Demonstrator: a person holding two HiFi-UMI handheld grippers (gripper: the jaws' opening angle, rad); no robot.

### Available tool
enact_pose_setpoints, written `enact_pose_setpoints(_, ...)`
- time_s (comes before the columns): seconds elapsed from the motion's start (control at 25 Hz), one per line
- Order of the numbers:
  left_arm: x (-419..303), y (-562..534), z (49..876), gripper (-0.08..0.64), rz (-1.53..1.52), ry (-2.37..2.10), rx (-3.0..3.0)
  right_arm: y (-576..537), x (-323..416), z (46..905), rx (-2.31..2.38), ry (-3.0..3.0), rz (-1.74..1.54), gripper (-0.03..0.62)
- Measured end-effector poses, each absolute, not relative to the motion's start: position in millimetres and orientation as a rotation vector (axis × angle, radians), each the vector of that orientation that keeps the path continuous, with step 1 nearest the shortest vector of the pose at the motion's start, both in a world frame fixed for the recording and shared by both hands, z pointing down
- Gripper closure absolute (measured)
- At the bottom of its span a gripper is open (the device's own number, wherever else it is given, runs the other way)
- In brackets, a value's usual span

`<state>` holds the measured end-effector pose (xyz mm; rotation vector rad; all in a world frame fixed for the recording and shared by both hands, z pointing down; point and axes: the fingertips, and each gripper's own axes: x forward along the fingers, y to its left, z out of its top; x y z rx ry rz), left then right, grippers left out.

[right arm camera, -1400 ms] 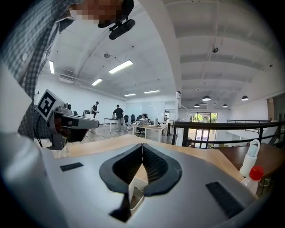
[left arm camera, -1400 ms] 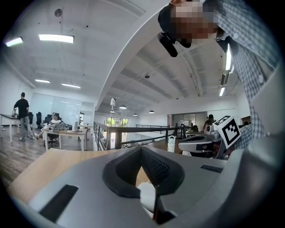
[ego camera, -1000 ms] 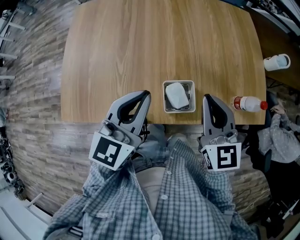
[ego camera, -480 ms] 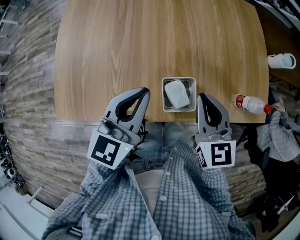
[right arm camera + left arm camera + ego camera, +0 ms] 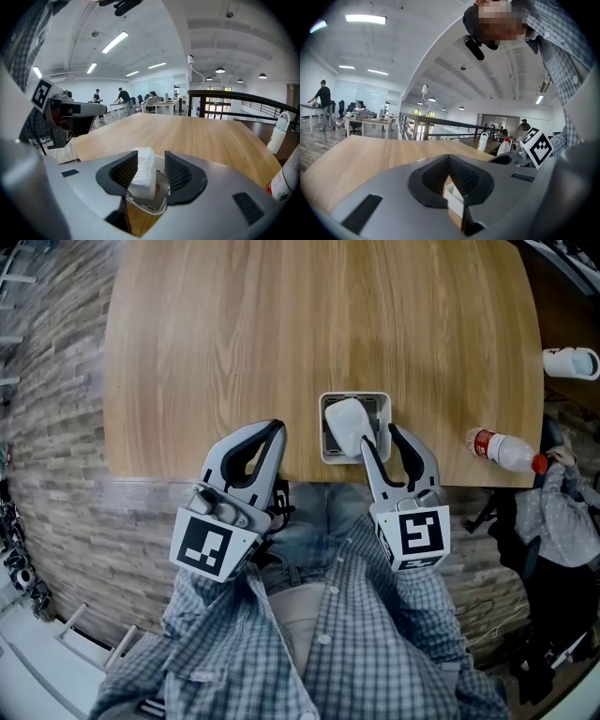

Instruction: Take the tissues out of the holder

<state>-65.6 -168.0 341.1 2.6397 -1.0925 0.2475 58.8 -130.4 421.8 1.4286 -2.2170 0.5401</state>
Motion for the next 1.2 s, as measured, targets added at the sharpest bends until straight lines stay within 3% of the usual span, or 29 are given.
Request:
enact_pose_setpoints(0.2,-68,-169,344,0.554,0.260,-1.120,2.618,-124,46,435,1.353,-2.218,0.582,0.342)
enact_pose_setpoints(0.36,-71,-170,346,0.554,0.267,-1.129,2.612,-121,36,446,1.297,-2.193,0.633,0.307)
enact_pose_setpoints(1.2,-90,-175,356,0.554,0.238,-1.147,2.555,-128,33,488,1.304,-2.022,0.696,0.308)
